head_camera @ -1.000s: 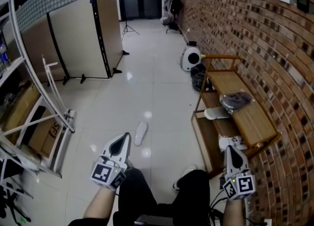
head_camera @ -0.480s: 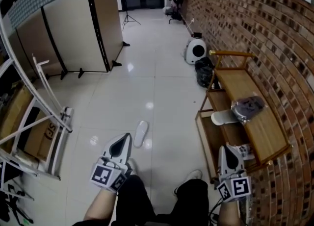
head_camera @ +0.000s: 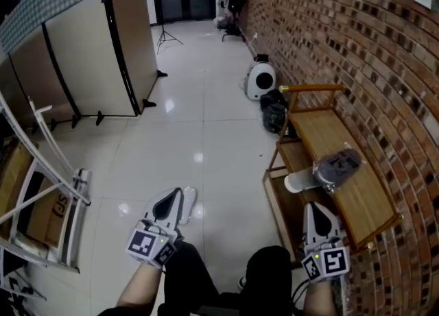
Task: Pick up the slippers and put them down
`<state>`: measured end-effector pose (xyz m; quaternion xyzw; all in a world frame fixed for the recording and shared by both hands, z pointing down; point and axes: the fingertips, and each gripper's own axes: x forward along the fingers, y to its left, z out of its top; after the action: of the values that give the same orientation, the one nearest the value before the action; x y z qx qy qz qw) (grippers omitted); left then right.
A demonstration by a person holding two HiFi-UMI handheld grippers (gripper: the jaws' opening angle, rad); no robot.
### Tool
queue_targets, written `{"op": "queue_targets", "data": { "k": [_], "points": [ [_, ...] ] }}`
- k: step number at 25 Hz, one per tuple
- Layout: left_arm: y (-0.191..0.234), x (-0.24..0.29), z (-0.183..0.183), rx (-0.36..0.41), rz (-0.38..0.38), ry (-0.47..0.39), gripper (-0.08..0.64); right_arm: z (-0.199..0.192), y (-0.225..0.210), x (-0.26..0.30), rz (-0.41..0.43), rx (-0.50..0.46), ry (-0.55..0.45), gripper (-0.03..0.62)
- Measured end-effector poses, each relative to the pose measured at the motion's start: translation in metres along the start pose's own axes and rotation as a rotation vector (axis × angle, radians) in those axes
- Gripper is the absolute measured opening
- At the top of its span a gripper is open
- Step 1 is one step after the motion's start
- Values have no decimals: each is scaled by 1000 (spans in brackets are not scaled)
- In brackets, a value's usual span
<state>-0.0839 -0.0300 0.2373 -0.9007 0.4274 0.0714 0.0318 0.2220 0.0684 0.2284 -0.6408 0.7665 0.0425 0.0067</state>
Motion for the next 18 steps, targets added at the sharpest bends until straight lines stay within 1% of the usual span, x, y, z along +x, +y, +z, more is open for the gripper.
{"op": "queue_targets", "data": {
  "k": [5, 8, 13, 18],
  "points": [
    [-19, 61, 3, 0, -104, -11, 3, 11, -39, -1, -98, -16, -13, 3],
    [-35, 88, 8, -5, -171, -25, 2, 16, -55, -9, -159, -20, -25, 3],
    [-58, 120, 9, -17, -270, -31, 3, 20, -76, -23, -249, -19, -41, 3],
    [-86, 137, 6, -37, -359, -32, 2, 24, -84, -51, -335, -30, -39, 3]
  ]
}}
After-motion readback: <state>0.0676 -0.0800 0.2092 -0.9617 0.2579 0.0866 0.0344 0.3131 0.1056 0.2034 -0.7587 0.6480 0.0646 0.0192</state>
